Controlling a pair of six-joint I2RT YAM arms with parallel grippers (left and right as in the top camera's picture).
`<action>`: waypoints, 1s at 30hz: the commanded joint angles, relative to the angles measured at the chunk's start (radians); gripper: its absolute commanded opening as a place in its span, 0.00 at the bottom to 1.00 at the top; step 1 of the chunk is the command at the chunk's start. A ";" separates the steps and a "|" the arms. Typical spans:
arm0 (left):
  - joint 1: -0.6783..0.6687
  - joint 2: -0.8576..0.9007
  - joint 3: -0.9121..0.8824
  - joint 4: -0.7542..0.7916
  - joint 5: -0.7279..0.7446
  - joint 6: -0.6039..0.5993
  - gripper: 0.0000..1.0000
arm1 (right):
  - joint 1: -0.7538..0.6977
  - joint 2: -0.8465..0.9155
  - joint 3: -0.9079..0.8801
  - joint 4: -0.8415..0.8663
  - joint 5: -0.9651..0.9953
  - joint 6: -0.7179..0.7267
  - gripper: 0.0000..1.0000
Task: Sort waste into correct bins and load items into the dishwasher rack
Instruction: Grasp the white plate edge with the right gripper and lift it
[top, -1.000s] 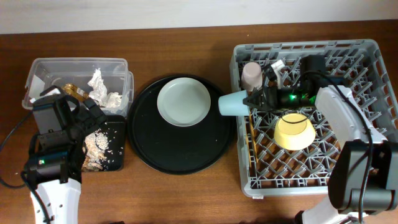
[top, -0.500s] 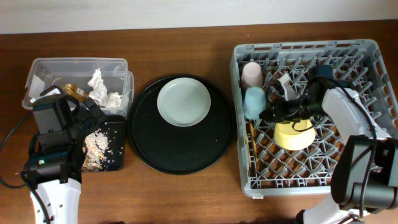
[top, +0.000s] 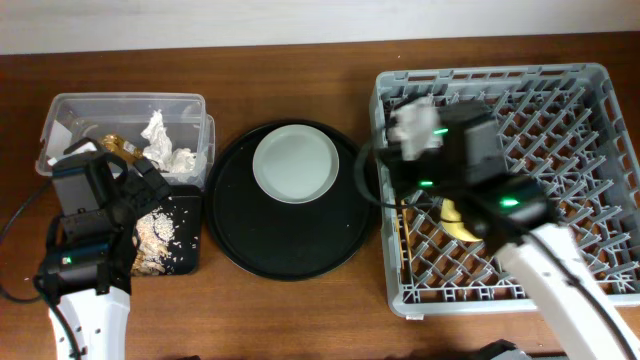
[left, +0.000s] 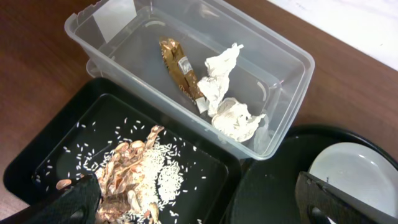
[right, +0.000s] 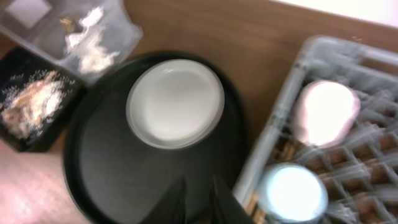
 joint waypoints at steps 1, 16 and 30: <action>0.004 -0.002 0.011 0.001 -0.004 -0.013 0.99 | 0.168 0.132 0.002 0.109 0.287 0.031 0.29; 0.004 -0.002 0.011 0.001 -0.004 -0.012 0.99 | 0.202 0.691 0.002 0.328 -0.026 0.117 0.47; 0.004 -0.002 0.011 0.001 -0.004 -0.013 0.99 | 0.287 0.494 0.012 0.071 -0.117 -0.008 0.52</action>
